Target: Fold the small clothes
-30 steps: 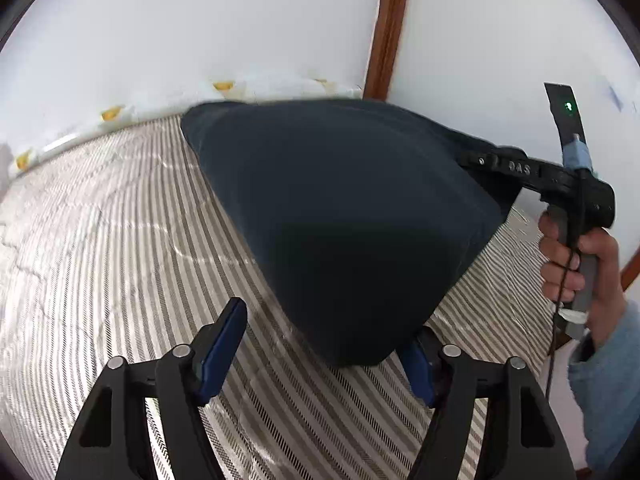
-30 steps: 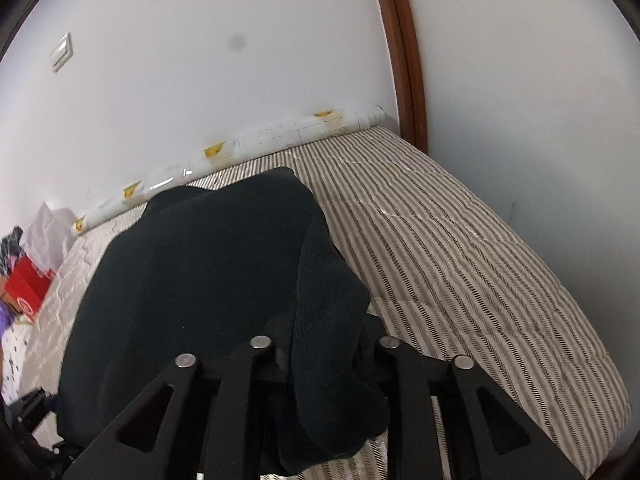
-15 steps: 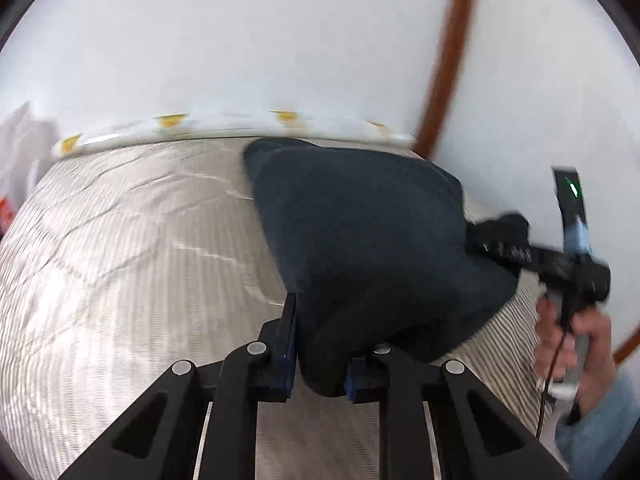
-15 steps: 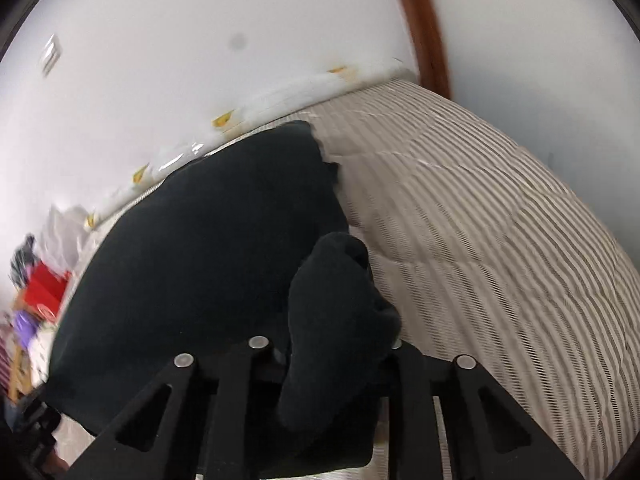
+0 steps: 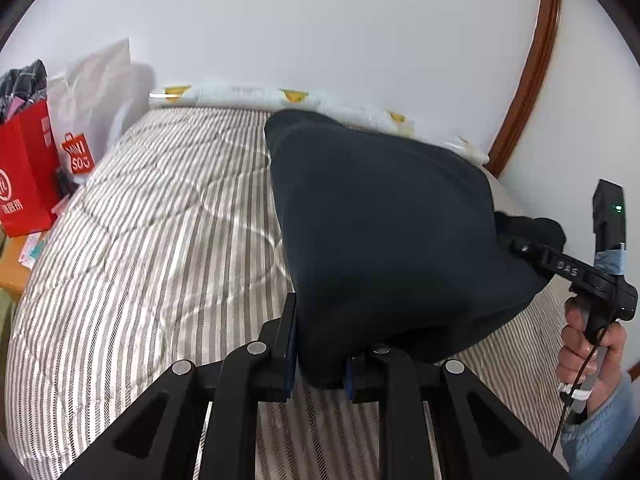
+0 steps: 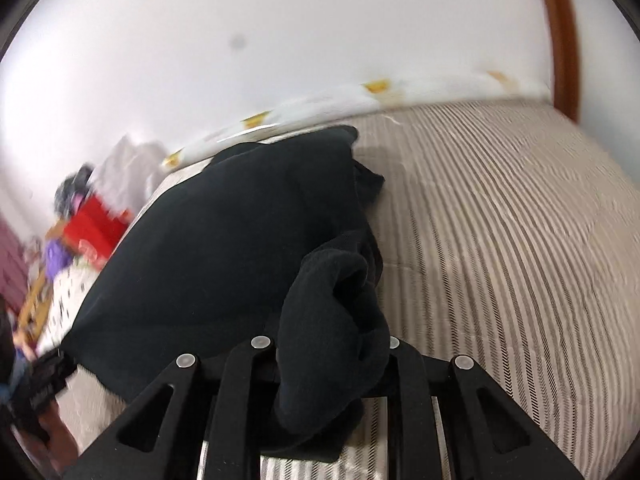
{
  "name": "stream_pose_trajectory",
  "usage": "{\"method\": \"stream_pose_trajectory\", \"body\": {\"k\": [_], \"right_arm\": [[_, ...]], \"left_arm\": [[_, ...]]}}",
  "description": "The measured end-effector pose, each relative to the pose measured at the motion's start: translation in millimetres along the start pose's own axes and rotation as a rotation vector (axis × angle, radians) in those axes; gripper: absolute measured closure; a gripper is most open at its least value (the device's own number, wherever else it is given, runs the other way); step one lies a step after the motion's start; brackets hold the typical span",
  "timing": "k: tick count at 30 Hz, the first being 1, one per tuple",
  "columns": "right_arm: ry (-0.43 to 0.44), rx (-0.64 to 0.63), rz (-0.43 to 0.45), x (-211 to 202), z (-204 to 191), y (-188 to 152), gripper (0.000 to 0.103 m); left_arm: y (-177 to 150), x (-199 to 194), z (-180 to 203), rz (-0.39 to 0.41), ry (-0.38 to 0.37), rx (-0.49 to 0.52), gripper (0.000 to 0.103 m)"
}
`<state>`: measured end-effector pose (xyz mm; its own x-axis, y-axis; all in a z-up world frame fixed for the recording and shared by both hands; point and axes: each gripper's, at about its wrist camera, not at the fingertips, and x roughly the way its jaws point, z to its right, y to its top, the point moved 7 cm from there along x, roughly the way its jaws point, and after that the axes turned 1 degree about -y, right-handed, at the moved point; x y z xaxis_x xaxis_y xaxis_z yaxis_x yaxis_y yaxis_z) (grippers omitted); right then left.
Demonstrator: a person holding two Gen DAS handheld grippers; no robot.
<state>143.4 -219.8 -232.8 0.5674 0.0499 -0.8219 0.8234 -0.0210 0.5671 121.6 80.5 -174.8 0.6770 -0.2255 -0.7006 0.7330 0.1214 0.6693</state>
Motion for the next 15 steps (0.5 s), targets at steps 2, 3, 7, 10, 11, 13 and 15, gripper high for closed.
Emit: {"method": "stream_pose_trajectory", "body": {"k": [2,3,7,10,11,13,15], "right_arm": [[0.012,0.005,0.009,-10,5,-4,0.084],[0.026,0.026,0.003,-13,10,-6,0.084],[0.023,0.041,-0.018,-23,16,-16,0.081],[-0.013,0.037,-0.004,-41,20,-16,0.076],[-0.036,0.037,0.024,-50,21,-12,0.075],[-0.077,0.023,0.077,-61,20,-4,0.075],[-0.106,-0.01,0.111,-64,14,3,0.075]], "left_arm": [[-5,-2,5,-0.006,0.023,0.029,0.086],[-6,-1,4,-0.006,0.036,0.041,0.085],[-3,15,10,-0.027,0.07,0.044,0.084],[-5,14,3,-0.05,0.046,0.008,0.082],[-7,12,2,-0.049,0.039,0.002,0.08],[-7,8,0,-0.044,0.02,-0.008,0.079],[-8,-3,1,-0.03,-0.005,-0.017,0.078]]}}
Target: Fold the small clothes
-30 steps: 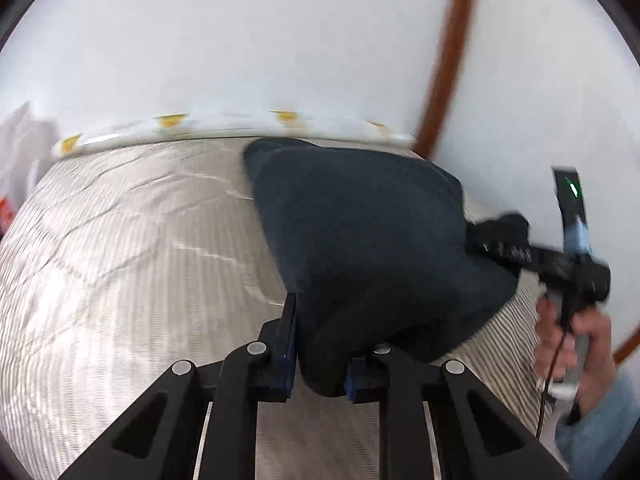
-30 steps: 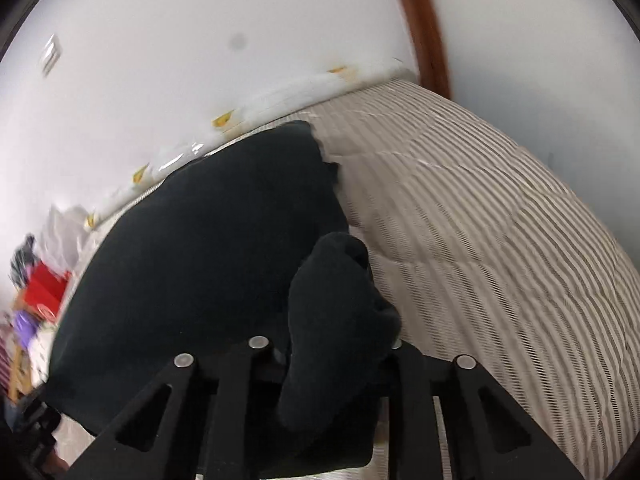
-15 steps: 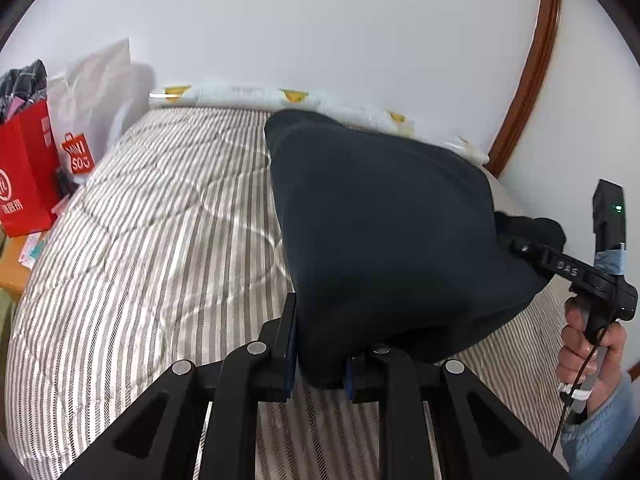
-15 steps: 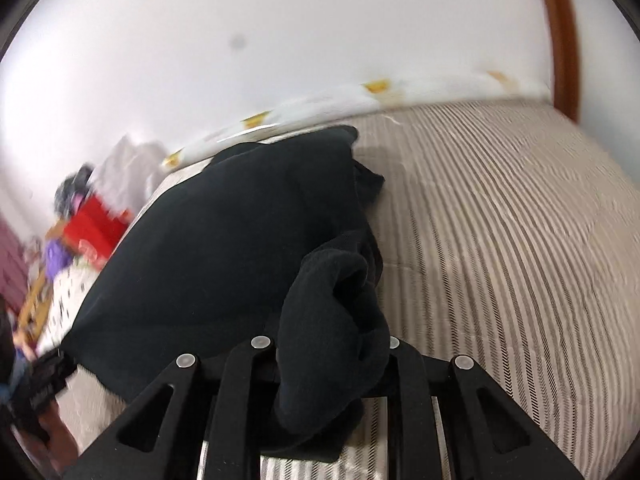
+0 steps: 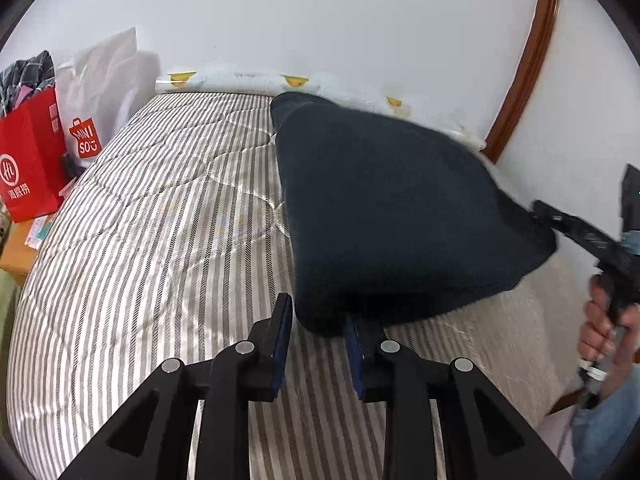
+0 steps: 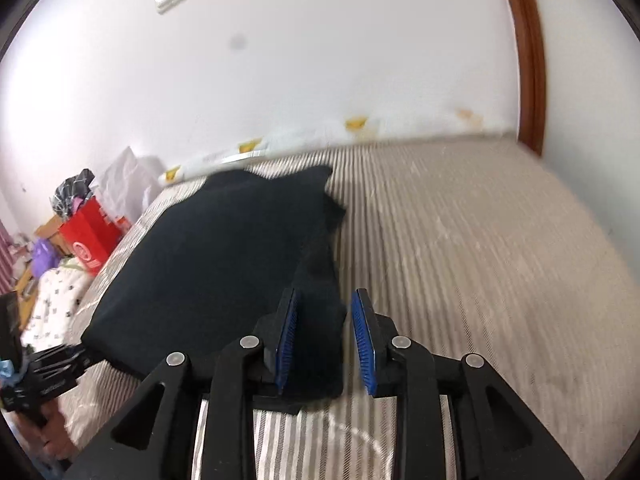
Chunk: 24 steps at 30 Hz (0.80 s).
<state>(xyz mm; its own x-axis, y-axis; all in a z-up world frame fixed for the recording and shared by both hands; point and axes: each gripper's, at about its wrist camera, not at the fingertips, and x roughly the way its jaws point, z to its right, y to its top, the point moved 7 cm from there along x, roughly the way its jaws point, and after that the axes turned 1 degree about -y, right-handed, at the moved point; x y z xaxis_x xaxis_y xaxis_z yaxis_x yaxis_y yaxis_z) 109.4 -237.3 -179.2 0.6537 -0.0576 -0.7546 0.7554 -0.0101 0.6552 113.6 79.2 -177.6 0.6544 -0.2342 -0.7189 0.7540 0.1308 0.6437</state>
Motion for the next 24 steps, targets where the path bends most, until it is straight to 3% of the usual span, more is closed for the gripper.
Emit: {"method": "stream_pose_trajectory", "body": {"k": [3,7,10,14,17,21,24], "right_arm": [[0.023,-0.035,-0.021,14,-13,-5,0.074],[-0.064,-0.08,-0.123,39,-2,-27,0.074],[0.002,-0.018,-0.167,38,13,-34,0.075],[-0.006,-0.029,-0.136,24,17,-12,0.074],[0.007,-0.038,-0.123,26,13,11,0.072],[0.03,-0.047,-0.128,42,0,37,0.065],[0.047,-0.057,-0.135,63,-8,62,0.06]], "left_arm": [[4,-18,2,0.039,-0.001,0.008,0.072],[23,-21,7,0.066,-0.001,0.025,0.069],[34,-5,9,0.04,0.02,0.045,0.069],[37,26,5,-0.013,0.023,0.038,0.068],[27,46,0,-0.066,0.035,0.05,0.061],[37,43,-4,-0.071,-0.022,0.02,0.059],[55,40,-7,-0.044,-0.008,0.035,0.058]]}}
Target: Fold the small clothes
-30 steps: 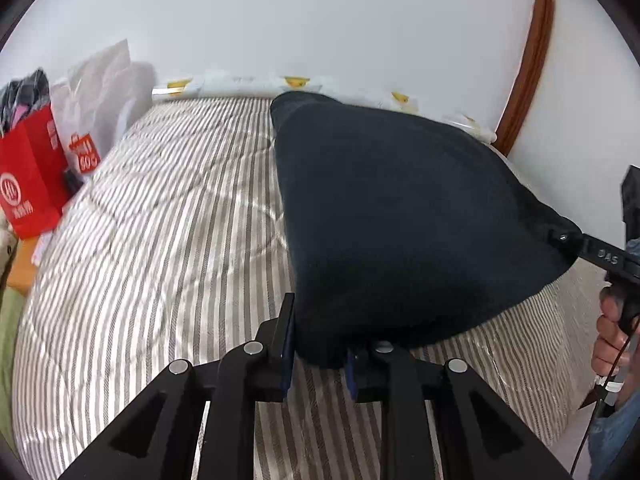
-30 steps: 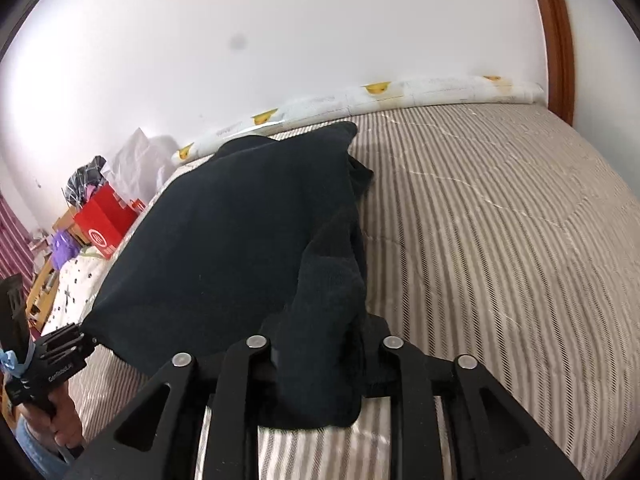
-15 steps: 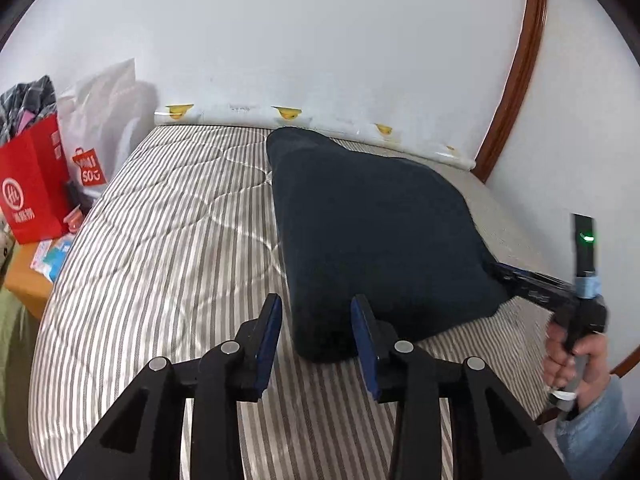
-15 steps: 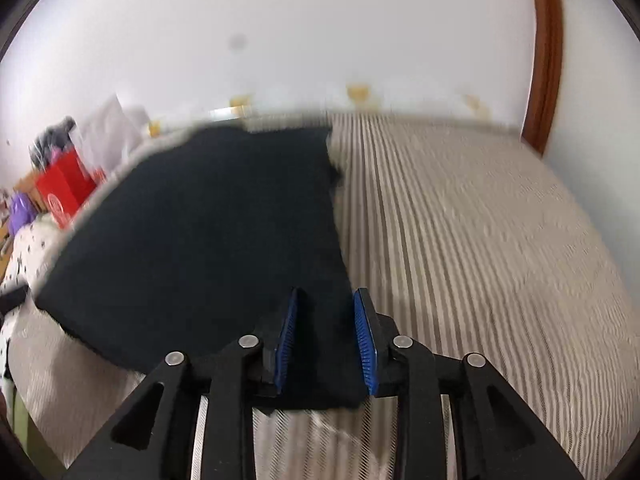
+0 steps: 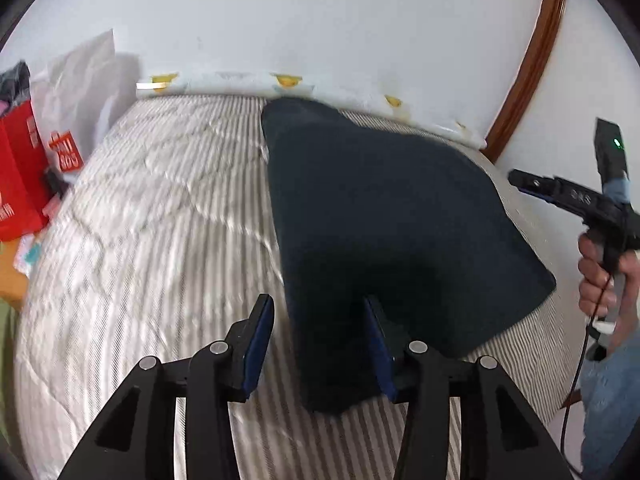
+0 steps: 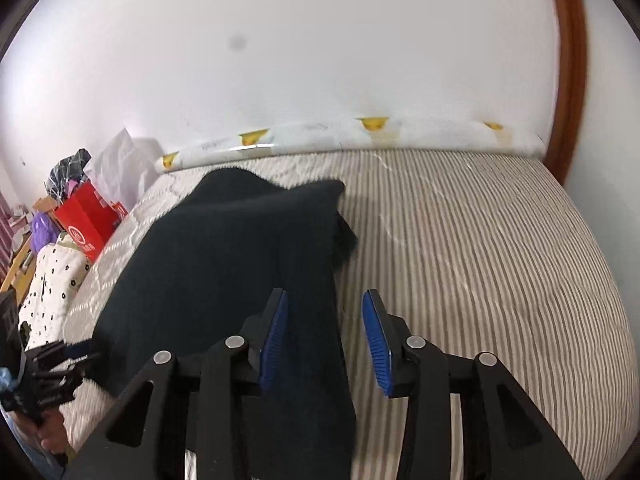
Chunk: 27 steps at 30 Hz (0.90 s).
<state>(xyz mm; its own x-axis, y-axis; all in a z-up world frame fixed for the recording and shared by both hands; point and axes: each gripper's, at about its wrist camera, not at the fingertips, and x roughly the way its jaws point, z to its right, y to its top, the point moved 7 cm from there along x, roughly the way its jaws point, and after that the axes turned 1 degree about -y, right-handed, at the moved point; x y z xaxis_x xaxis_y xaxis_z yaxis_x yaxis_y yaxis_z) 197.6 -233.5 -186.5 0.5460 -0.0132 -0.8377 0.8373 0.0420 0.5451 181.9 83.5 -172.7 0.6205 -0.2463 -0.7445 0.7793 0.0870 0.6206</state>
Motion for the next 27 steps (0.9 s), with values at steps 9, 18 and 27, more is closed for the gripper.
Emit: {"method": "stream_pose_trajectory", "body": {"k": [9,18,27], "right_arm": [[0.06,0.091,-0.127,78,7,58,0.057],[0.122,0.239,-0.288,162,22,70,0.059],[0.143,0.057,-0.032,138,13,95,0.093]], "left_arm": [[64,28,-8,0.024,0.049,0.046,0.056],[76,56,-11,0.012,0.007,0.058,0.052],[71,59,-13,-0.009,-0.001,0.041,0.05]]}}
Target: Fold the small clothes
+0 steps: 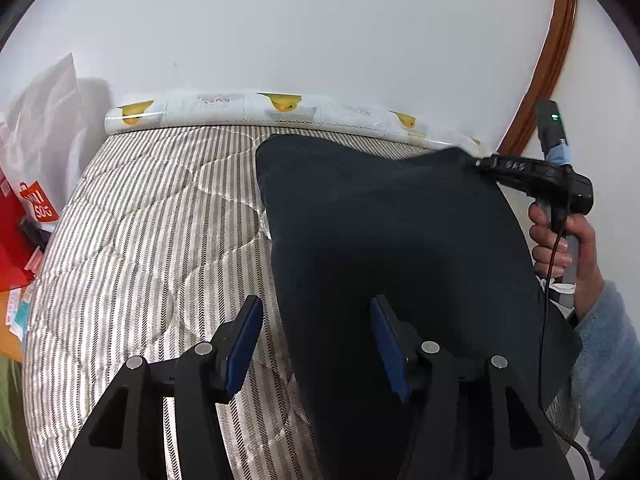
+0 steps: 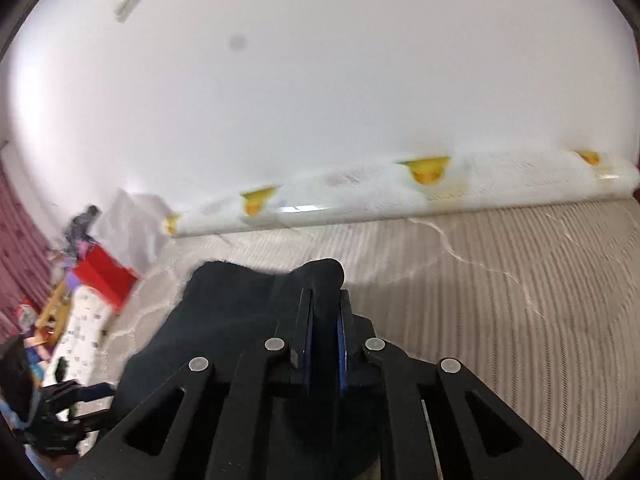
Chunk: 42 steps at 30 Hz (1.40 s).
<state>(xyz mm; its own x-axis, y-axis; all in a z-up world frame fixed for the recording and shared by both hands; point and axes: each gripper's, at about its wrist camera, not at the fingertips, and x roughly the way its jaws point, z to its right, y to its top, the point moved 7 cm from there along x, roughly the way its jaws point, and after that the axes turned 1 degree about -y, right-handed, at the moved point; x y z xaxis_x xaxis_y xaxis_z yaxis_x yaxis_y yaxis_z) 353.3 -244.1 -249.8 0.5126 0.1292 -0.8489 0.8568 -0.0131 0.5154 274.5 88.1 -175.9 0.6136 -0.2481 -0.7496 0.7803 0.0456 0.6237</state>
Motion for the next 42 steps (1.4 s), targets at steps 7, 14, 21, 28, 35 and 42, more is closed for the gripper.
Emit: {"method": "stream_pose_trajectory", "body": {"k": [7,14,21,28,35,42], "right_arm": [[-0.102,0.0,-0.037,-42,-4,-23,0.067],[-0.104,-0.138,-0.03,-83,-51,-81,0.059],[-0.296,-0.103,-0.086,-89,-39,-115,0.063],[-0.308,-0.085,-0.024,-130,-60,-155,0.064],[-0.433,0.0,-0.061,-148,-40,-200,0.064],[-0.417,0.017,-0.045,-192,-68,-209,0.054]], "left_arm": [[-14,-15,4,-0.004,0.029,0.004,0.05],[-38,-27,12,-0.014,0.075,0.027,0.047],[-48,-38,16,-0.006,0.097,0.037,0.045],[-56,-44,19,-0.017,0.096,0.018,0.044],[-71,-54,26,-0.046,0.112,0.048,0.042],[-81,-92,38,-0.01,0.127,0.022,0.036]]}}
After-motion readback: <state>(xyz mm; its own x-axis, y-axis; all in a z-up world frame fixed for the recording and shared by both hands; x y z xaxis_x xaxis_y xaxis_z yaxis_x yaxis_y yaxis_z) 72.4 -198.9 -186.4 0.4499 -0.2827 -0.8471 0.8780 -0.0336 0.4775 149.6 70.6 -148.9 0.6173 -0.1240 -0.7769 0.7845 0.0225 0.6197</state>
